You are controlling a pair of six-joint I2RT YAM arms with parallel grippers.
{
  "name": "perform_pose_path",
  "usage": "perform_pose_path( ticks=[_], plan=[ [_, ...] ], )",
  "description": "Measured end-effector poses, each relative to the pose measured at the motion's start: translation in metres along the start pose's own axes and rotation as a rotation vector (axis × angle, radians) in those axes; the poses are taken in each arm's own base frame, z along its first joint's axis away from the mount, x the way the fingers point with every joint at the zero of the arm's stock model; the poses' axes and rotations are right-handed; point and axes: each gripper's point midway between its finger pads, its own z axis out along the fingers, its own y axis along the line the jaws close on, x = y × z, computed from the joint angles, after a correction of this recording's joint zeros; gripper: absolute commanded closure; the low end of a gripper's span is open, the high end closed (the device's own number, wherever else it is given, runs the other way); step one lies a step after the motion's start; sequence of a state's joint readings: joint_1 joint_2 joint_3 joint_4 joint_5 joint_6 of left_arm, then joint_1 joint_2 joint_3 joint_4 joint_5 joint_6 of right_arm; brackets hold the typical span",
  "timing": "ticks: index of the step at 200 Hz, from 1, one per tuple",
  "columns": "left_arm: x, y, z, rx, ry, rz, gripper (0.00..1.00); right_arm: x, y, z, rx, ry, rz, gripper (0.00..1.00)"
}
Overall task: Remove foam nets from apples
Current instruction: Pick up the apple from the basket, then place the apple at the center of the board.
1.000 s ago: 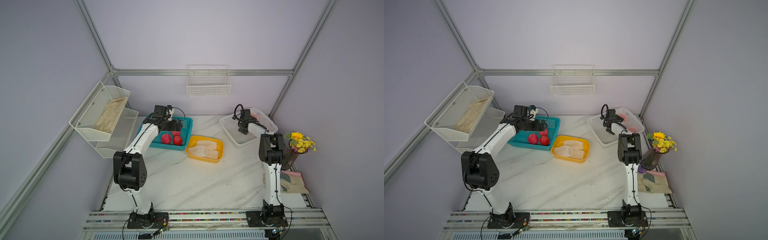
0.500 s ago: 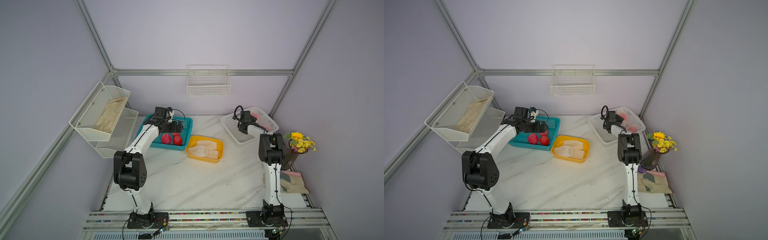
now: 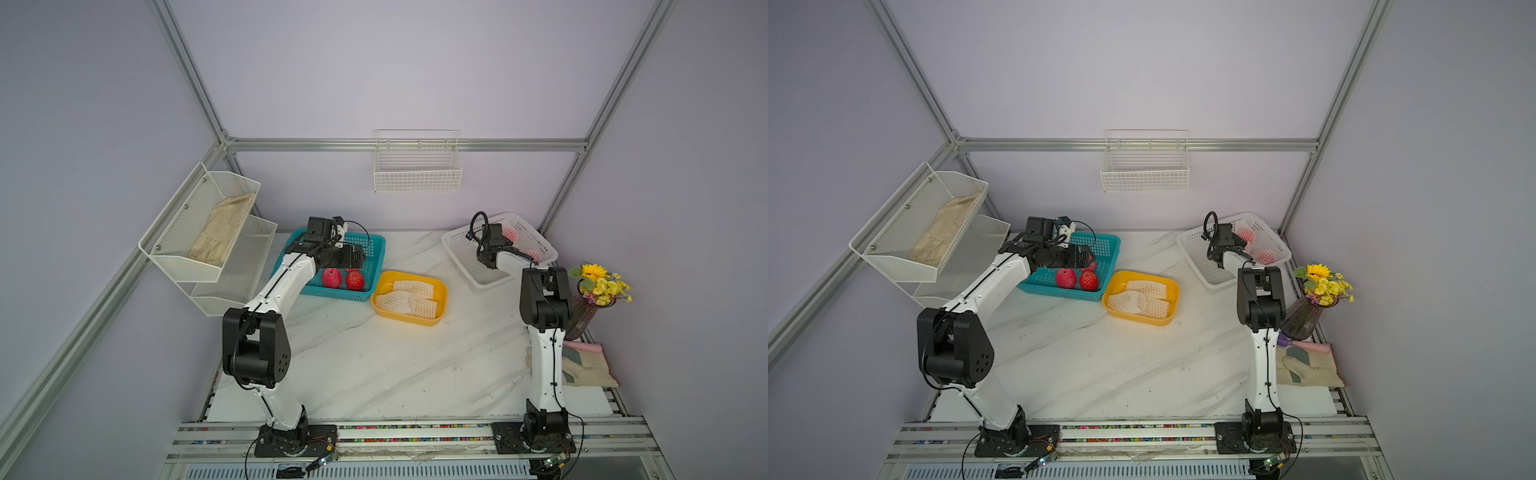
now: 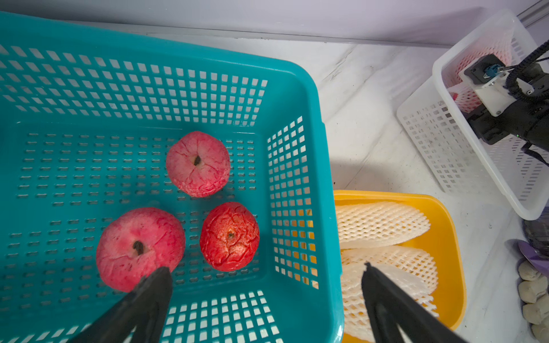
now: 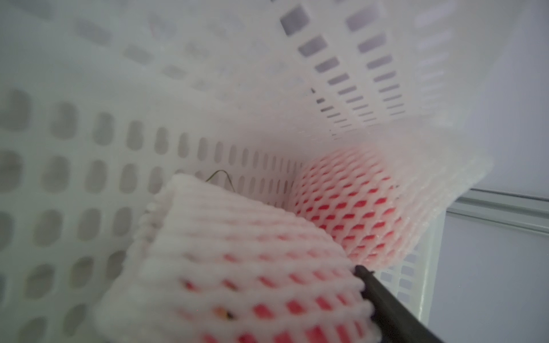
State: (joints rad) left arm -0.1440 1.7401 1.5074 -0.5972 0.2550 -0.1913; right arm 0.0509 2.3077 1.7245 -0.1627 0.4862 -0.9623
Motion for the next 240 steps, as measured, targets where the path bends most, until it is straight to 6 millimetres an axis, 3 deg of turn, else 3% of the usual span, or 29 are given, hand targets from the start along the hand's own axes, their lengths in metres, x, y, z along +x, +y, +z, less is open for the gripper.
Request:
perform_pose_path(
  ticks=[29, 94, 138, 158, 181, 215, 240],
  plan=[
    [0.004, -0.001, -0.005, 0.004, -0.006, 0.001, 0.00, -0.001, 0.001, -0.022, -0.033, -0.050, 0.071, 0.27],
    [0.005, -0.008, -0.025, 0.020, -0.043, 0.007, 0.00, -0.028, -0.023, -0.098, -0.074, -0.264, 0.327, 0.28],
    [0.009, -0.014, -0.039, 0.037, -0.065, 0.012, 0.00, -0.043, -0.014, -0.147, -0.191, -0.401, 0.473, 0.29],
    [0.016, -0.014, -0.044, 0.037, -0.064, 0.012, 0.00, -0.049, -0.010, -0.182, -0.265, -0.484, 0.536, 0.29],
    [0.026, -0.014, -0.050, 0.036, -0.058, 0.010, 0.00, -0.057, -0.001, -0.237, -0.359, -0.605, 0.585, 0.30],
    [0.041, -0.016, -0.065, 0.037, -0.063, 0.012, 0.00, -0.060, 0.037, -0.322, -0.577, -0.788, 0.602, 0.31],
    [0.050, -0.020, -0.082, 0.040, -0.080, 0.018, 0.00, -0.055, 0.072, -0.367, -0.746, -0.878, 0.576, 0.31]
  ],
)
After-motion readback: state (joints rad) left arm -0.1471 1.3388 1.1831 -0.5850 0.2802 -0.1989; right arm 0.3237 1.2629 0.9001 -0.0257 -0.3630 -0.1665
